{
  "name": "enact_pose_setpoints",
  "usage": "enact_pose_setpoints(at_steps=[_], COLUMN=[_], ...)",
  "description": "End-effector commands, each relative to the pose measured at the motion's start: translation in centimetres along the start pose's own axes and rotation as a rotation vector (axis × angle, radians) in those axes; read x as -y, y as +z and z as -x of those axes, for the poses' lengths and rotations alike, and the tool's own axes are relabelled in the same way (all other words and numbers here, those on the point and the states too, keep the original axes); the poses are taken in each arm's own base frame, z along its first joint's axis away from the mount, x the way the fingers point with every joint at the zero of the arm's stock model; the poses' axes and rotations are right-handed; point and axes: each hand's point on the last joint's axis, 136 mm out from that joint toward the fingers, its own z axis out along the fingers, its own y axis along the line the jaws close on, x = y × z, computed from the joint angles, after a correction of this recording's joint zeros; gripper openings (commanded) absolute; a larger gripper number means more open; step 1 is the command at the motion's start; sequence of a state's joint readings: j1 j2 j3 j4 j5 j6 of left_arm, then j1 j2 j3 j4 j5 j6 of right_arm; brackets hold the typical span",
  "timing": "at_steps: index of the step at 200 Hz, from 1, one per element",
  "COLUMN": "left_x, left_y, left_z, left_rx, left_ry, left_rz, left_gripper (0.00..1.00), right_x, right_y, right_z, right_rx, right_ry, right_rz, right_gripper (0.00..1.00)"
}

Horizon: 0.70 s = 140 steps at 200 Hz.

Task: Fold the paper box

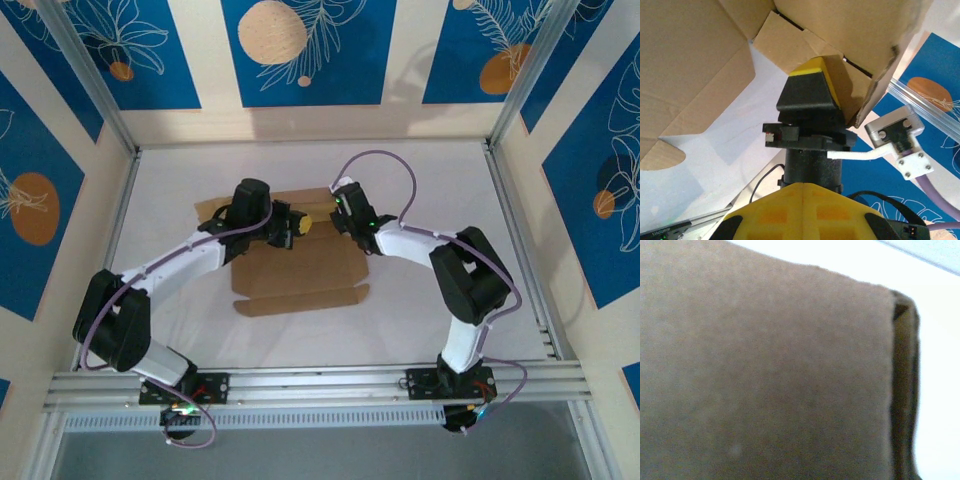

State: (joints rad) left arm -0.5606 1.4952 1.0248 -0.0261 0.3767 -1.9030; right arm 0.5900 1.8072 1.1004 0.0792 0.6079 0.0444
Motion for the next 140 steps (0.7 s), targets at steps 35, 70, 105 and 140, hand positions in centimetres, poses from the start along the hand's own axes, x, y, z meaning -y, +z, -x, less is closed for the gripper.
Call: enact_pose_setpoints(at_steps=[35, 70, 105, 140], left_x=[-0.5, 1.2, 5.6, 9.2], left_y=[0.4, -1.4, -5.7, -8.5], left_z=[-0.2, 0.3, -1.1, -0.5], left_rx=[0.014, 0.063, 0.127, 0.115], left_ry=[-0.009, 0.111, 0.439, 0.671], left_rz=[-0.031, -0.074, -0.118, -0.148], left_gripper=[0.00, 0.00, 0.01, 0.17], right_x=[0.5, 0.1, -0.8, -1.0], right_y=[1.5, 1.5, 1.0, 0.4], right_z=[-0.2, -0.5, -0.2, 0.0], right_rx=[-0.040, -0.023, 0.026, 0.050], right_ry=[-0.057, -0.072, -0.118, -0.119], right_rz=[-0.116, -0.070, 0.003, 0.071], right_gripper=[0.15, 0.14, 0.14, 0.13])
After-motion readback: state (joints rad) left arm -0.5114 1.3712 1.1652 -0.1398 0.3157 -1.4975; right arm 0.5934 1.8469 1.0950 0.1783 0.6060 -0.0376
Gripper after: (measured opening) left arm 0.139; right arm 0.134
